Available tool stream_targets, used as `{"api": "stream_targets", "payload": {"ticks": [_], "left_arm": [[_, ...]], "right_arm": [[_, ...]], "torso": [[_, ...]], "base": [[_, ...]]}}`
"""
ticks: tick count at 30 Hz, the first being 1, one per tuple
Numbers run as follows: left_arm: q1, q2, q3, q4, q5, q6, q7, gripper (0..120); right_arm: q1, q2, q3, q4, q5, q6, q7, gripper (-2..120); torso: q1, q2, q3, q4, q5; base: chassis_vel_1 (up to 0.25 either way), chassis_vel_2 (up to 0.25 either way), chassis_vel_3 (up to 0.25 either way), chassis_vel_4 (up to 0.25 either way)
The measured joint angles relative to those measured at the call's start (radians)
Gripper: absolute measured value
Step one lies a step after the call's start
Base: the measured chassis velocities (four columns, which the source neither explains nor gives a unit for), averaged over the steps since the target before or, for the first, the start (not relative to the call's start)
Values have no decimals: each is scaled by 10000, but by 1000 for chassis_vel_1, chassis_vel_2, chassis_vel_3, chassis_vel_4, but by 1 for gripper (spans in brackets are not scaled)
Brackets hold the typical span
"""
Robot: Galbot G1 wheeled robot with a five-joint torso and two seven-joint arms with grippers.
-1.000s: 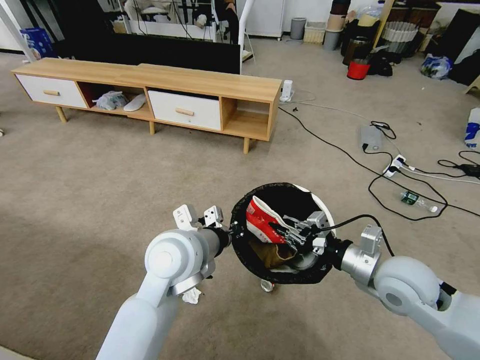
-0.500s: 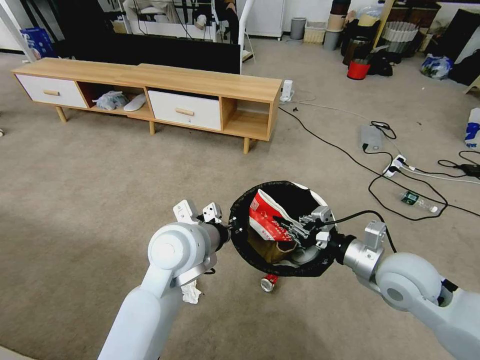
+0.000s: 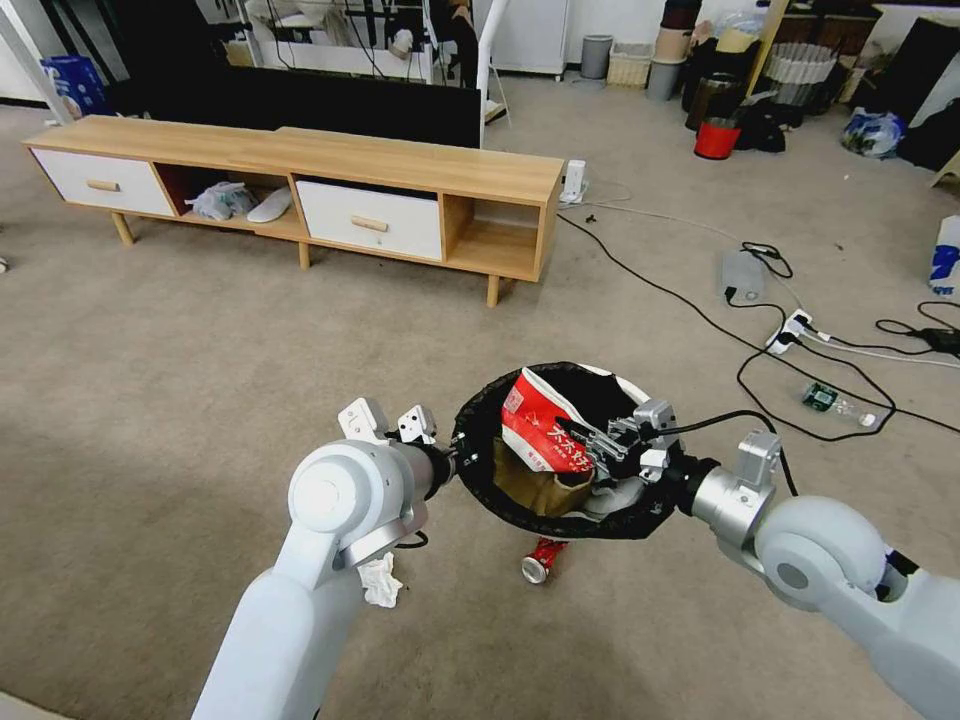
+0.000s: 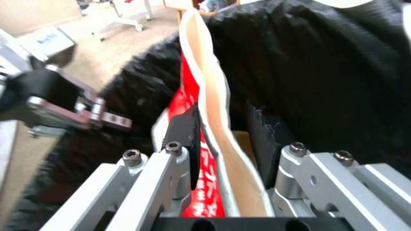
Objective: Pick up the trash bin and place the garbage on the floor into it.
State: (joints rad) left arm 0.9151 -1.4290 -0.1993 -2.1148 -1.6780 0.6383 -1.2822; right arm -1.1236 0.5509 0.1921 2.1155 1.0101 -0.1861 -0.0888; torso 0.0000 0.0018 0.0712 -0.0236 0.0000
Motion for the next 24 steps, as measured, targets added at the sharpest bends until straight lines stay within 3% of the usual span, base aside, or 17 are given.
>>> {"api": "stream_targets", "payload": {"ticks": [15, 24], "left_arm": [[-126, -476, 274, 123, 533, 164, -206, 0], [-80, -528, 391, 19, 529, 238, -77, 0]], "right_arm": [[486, 267, -845, 260, 275, -122, 374, 28], [520, 421, -1097, 182, 314, -201, 505, 28]], "torso": [[0, 0, 0, 3, -2], [0, 0, 0, 0, 0]], "base": [[0, 0, 0, 0], [0, 0, 0, 0]]}}
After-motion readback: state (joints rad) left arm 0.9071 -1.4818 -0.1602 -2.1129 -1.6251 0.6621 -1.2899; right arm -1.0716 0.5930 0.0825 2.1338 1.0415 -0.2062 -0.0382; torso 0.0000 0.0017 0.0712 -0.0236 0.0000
